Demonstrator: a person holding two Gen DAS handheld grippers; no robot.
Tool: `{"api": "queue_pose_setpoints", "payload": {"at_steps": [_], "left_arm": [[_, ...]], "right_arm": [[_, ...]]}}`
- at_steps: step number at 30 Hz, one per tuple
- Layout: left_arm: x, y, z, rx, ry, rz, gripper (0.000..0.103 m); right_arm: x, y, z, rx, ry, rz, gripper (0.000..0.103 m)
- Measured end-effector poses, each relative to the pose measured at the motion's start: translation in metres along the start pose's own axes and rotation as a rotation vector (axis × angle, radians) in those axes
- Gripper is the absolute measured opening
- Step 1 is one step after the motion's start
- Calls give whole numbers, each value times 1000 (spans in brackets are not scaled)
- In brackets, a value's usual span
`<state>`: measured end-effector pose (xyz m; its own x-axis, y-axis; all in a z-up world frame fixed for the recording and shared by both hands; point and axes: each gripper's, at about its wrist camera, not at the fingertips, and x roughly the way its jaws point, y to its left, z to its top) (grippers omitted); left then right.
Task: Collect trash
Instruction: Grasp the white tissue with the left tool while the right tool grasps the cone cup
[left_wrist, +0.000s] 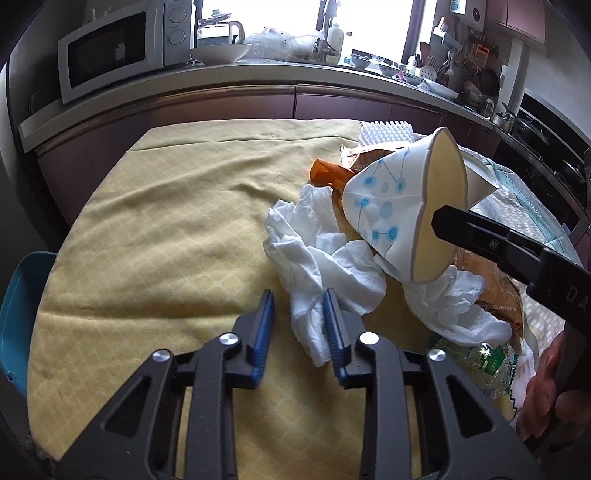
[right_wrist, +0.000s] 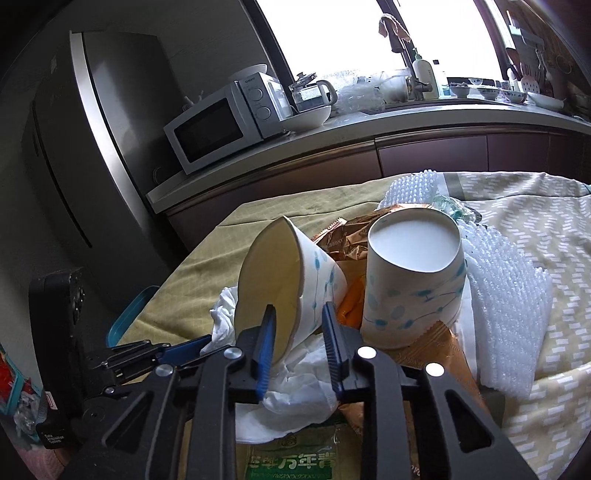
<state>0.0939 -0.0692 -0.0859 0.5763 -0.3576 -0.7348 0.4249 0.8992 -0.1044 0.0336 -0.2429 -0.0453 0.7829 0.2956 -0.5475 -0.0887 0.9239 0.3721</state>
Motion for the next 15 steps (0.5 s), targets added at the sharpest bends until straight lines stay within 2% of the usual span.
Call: {"api": "queue_pose_setpoints", "payload": {"at_steps": [1,2,3,9,15], "left_arm": [[1,1,1,0,0,1,20],[0,1,1,0,0,-3,12],[1,2,1,-1,3,-13,10],[-14,10,1,-11,-29,-30,8],[-50,30,0,-26,-99,-7,7]], "right_arm": [[1,-2,0,12,2,9,11],[1,-3,0,23,5,20,11],[1,-4,0,29,3,23,8],[-8,-3,4,45,-24,56,3],[-13,13,12,32,-39,113,2]]}}
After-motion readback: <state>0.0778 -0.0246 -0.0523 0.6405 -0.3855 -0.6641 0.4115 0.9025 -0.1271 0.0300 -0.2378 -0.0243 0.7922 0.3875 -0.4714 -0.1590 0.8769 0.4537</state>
